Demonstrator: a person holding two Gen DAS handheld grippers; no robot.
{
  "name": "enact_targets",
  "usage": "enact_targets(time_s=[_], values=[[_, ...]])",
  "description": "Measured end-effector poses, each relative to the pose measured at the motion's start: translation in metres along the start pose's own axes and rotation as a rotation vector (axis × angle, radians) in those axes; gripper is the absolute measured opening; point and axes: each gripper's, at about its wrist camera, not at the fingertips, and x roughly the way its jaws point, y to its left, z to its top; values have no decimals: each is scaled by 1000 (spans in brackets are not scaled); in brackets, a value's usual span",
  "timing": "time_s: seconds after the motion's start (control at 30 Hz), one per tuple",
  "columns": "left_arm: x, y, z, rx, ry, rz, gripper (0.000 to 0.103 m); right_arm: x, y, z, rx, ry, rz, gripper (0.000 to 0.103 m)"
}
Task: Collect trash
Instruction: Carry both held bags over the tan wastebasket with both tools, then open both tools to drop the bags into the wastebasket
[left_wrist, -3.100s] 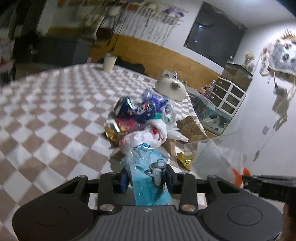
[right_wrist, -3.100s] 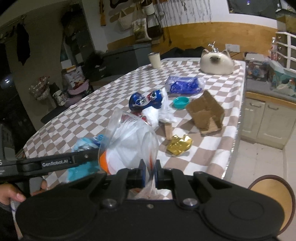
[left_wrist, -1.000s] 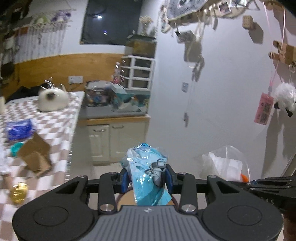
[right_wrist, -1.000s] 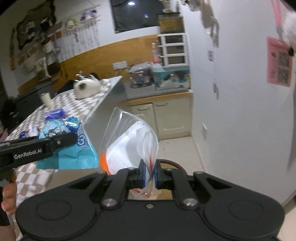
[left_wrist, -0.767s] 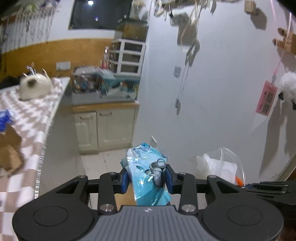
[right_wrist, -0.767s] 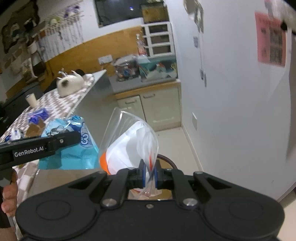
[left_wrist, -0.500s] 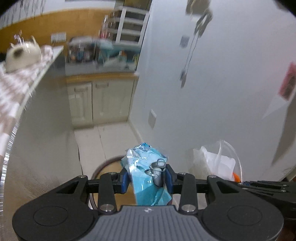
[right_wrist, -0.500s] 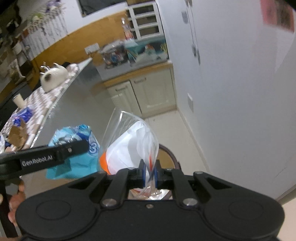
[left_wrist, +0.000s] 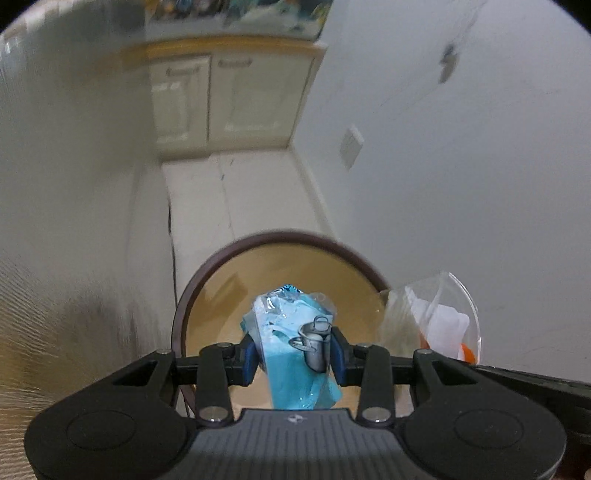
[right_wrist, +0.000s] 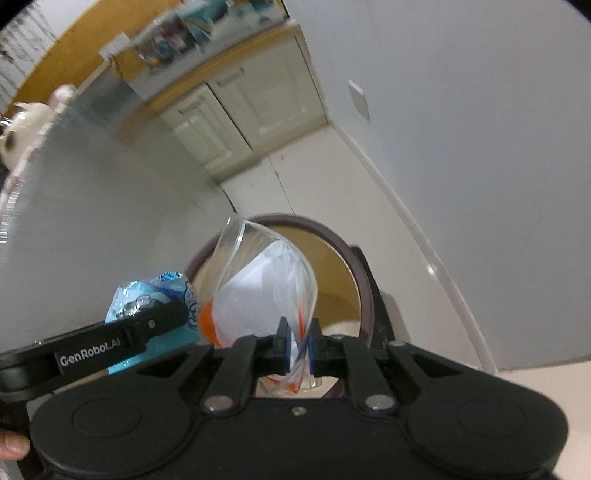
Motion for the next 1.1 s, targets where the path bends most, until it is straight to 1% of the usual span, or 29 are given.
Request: enact_targets(time_s=[0.13,0.27,0.47,0.57,0.73,0.97,1.03,1.1], values=[[26,9,0,-22,47,34,40,33,4,-1,2,57,-41,9],[44,18,-5,-51,86,57,40,59,8,-2,-3,97,-54,10],[57,22,-11,-25,96,86,40,83,14,-1,-61,136,-91,10],[63,22,-13,-20,105,92,40,91,16,0,-75,142,-97,10],[72,16,-14,7,115,101,40,99,15,-1,-91,147,-71,12],[86,15,-15,27,130,108,40,105,17,0,-149,152,-80,12],[87,16,-15,27,137,110,40,105,17,1,-156,152,-83,14],[89,17,-16,28,139,110,41,103,16,1,-158,147,-83,21]])
